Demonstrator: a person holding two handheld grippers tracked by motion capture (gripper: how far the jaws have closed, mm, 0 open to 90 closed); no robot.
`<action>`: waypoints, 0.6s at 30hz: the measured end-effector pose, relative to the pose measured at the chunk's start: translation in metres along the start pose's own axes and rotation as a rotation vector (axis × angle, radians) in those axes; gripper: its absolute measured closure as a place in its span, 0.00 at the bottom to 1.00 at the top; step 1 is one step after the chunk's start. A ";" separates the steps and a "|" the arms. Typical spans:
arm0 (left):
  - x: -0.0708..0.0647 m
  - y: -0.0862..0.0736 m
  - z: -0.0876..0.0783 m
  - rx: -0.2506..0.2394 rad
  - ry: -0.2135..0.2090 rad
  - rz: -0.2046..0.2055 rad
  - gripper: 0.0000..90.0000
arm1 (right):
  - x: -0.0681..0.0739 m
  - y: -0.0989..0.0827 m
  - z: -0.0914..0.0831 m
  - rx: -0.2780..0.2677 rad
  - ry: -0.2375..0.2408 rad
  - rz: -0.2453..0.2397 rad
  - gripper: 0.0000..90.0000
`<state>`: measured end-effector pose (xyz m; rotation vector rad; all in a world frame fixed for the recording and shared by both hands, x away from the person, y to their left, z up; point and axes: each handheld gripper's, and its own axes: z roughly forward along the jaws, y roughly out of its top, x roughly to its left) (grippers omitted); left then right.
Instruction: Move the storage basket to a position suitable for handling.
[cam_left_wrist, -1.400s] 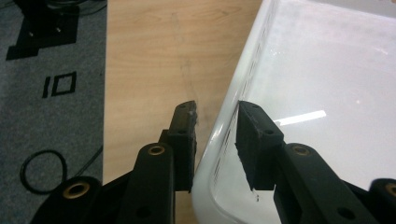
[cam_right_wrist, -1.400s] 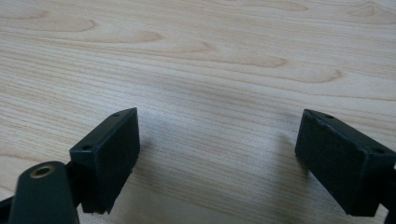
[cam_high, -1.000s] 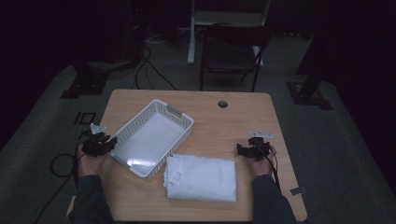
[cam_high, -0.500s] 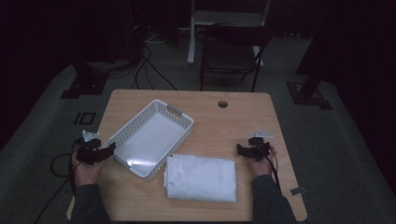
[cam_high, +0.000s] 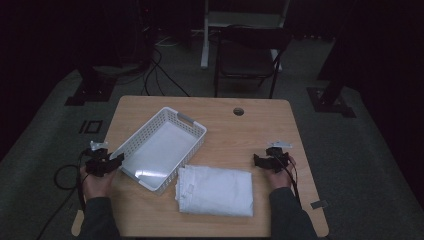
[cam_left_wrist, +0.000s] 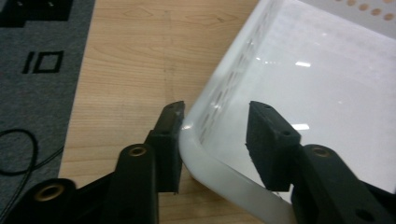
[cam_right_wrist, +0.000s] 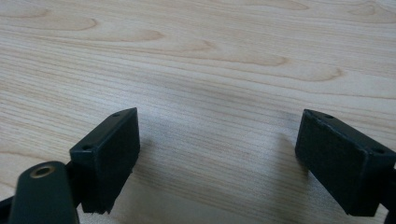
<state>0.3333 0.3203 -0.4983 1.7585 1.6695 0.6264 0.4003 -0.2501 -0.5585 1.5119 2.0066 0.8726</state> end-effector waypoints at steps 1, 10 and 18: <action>0.000 0.001 0.001 -0.001 0.005 0.001 0.68 | 0.000 0.000 0.000 0.000 0.000 0.000 0.15; -0.002 0.018 0.018 0.009 0.021 0.027 0.76 | 0.000 0.000 0.000 0.000 0.000 0.000 0.15; -0.006 0.036 0.037 0.006 -0.018 0.077 0.76 | 0.000 0.000 0.000 0.000 0.000 0.000 0.15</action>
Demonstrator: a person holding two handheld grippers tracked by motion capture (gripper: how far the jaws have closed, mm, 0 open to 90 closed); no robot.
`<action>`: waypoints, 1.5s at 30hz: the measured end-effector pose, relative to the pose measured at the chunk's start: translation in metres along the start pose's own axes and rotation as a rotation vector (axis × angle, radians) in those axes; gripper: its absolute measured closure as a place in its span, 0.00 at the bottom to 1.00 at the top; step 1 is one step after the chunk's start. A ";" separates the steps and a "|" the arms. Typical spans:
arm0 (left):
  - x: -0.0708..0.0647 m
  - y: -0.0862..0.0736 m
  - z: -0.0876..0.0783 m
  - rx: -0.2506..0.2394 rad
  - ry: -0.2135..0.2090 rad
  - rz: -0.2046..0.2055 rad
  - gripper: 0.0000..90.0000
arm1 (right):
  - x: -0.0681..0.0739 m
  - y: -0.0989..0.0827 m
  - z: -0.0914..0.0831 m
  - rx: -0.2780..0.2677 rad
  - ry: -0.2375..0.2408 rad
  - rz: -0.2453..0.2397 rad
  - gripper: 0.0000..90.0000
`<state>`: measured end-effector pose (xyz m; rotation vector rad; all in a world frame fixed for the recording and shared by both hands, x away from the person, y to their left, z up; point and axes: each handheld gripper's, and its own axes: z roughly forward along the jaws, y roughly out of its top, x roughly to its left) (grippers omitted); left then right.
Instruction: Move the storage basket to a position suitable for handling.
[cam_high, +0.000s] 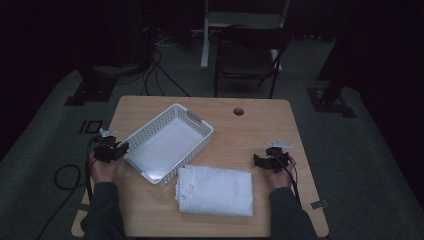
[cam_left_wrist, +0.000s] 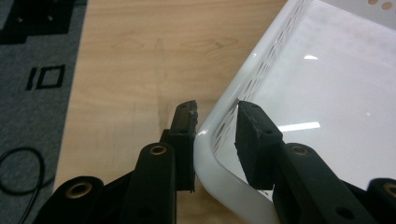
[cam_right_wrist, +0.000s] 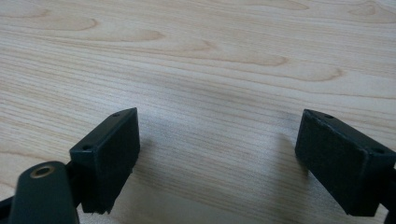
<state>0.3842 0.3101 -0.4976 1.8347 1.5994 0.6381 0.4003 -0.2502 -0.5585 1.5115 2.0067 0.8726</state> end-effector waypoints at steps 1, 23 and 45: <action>-0.001 0.003 0.003 -0.004 -0.008 0.008 0.76 | 0.000 0.000 0.000 0.000 0.000 0.000 0.15; -0.039 0.046 0.048 -0.040 -0.093 0.107 0.71 | -0.010 0.017 0.000 0.013 0.062 0.026 0.58; -0.061 0.003 -0.013 -0.139 -0.158 0.102 0.51 | 0.043 0.098 0.000 -0.118 0.232 -0.101 0.64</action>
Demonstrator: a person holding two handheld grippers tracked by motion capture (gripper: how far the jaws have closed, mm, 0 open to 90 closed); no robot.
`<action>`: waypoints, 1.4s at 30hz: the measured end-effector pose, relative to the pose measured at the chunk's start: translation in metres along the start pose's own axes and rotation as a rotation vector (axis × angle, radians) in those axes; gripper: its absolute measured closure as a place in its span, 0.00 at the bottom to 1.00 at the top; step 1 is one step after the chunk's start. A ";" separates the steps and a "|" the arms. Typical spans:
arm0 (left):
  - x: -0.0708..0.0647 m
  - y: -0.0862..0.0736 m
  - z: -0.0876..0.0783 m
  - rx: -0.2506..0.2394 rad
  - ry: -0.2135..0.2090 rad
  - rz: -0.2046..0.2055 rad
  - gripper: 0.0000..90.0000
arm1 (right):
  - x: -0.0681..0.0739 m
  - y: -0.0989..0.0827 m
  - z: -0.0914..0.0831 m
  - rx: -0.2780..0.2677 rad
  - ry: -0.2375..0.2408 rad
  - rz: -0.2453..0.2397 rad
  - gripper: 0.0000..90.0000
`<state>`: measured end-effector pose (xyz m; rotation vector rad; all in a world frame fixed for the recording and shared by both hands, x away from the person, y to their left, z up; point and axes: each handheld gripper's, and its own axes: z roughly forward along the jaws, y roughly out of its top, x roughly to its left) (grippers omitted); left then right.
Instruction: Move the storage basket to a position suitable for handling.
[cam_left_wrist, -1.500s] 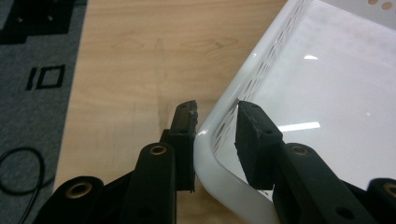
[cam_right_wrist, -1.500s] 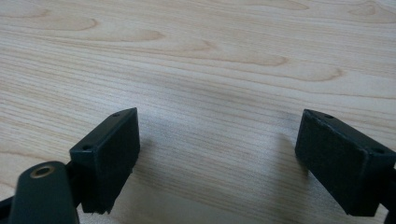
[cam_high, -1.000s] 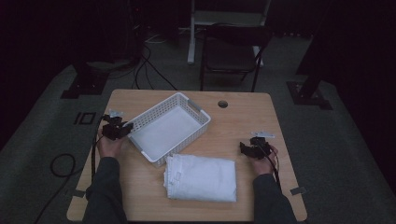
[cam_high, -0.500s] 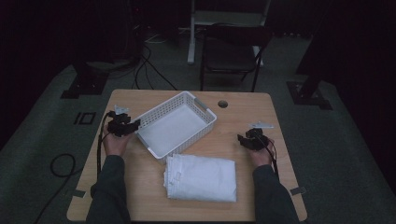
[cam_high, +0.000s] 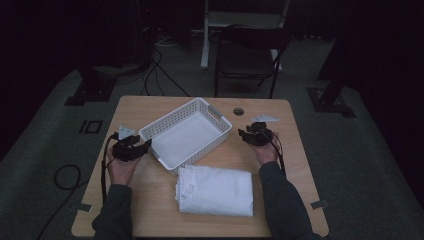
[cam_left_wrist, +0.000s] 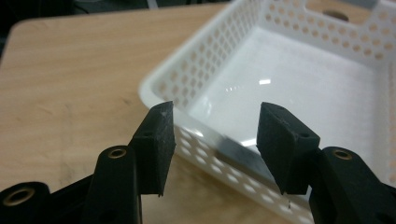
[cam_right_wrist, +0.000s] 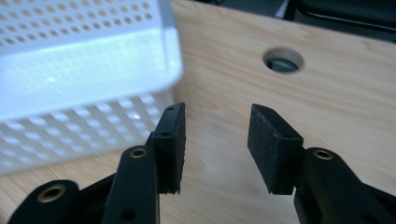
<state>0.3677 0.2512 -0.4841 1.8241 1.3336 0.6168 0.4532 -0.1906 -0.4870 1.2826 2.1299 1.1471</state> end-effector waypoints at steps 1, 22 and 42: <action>-0.002 -0.002 0.000 0.004 -0.008 0.001 0.51 | 0.002 0.003 0.002 0.003 0.007 0.000 0.64; -0.049 -0.031 -0.031 -0.009 -0.089 0.014 0.47 | 0.015 0.025 0.038 0.013 0.040 0.015 0.68; -0.085 -0.050 -0.024 0.066 -0.115 0.134 0.47 | 0.017 0.024 0.040 0.036 0.044 0.025 0.77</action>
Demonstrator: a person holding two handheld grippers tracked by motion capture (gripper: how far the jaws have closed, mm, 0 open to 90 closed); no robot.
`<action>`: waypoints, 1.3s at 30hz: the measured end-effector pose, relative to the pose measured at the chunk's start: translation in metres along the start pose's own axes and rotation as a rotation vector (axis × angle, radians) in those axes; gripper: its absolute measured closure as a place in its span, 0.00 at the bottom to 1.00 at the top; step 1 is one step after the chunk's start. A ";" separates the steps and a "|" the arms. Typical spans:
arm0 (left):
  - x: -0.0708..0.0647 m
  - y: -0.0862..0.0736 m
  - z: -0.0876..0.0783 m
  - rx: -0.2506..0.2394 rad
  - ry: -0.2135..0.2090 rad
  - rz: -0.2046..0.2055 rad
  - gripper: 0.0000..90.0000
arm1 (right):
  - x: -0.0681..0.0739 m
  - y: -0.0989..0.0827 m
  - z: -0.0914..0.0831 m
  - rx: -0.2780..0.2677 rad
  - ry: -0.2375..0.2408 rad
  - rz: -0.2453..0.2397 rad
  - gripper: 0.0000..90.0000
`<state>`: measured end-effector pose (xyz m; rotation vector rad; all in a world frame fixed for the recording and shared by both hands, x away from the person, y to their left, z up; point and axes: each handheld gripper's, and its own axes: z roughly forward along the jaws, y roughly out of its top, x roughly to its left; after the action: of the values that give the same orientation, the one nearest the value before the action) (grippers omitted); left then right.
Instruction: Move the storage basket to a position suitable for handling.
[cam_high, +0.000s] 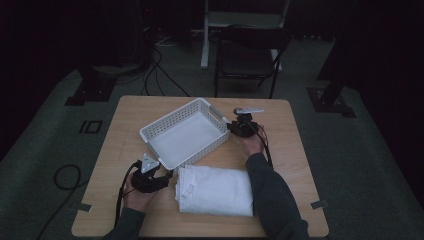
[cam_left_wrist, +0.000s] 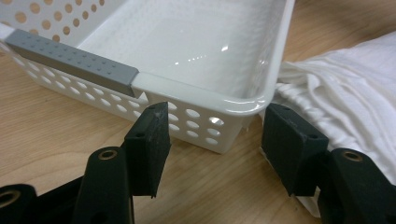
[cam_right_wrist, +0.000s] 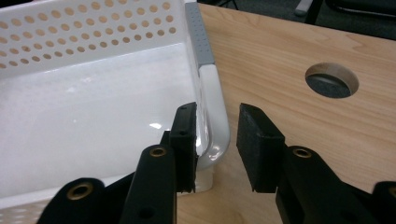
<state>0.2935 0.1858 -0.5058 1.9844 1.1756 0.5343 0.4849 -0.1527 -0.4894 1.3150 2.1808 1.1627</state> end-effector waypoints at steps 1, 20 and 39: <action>0.000 0.000 0.002 0.000 -0.002 -0.002 0.48 | 0.000 0.000 -0.001 0.005 -0.002 -0.003 0.77; 0.019 0.019 0.043 0.021 0.012 -0.016 0.56 | -0.005 -0.025 -0.036 0.030 -0.040 -0.047 0.76; 0.018 0.036 0.063 0.016 -0.008 -0.010 0.62 | -0.005 -0.061 -0.076 -0.016 -0.091 -0.001 0.71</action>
<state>0.3649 0.1664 -0.5177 1.9911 1.1873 0.5126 0.4037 -0.2068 -0.4917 1.3332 2.1034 1.0961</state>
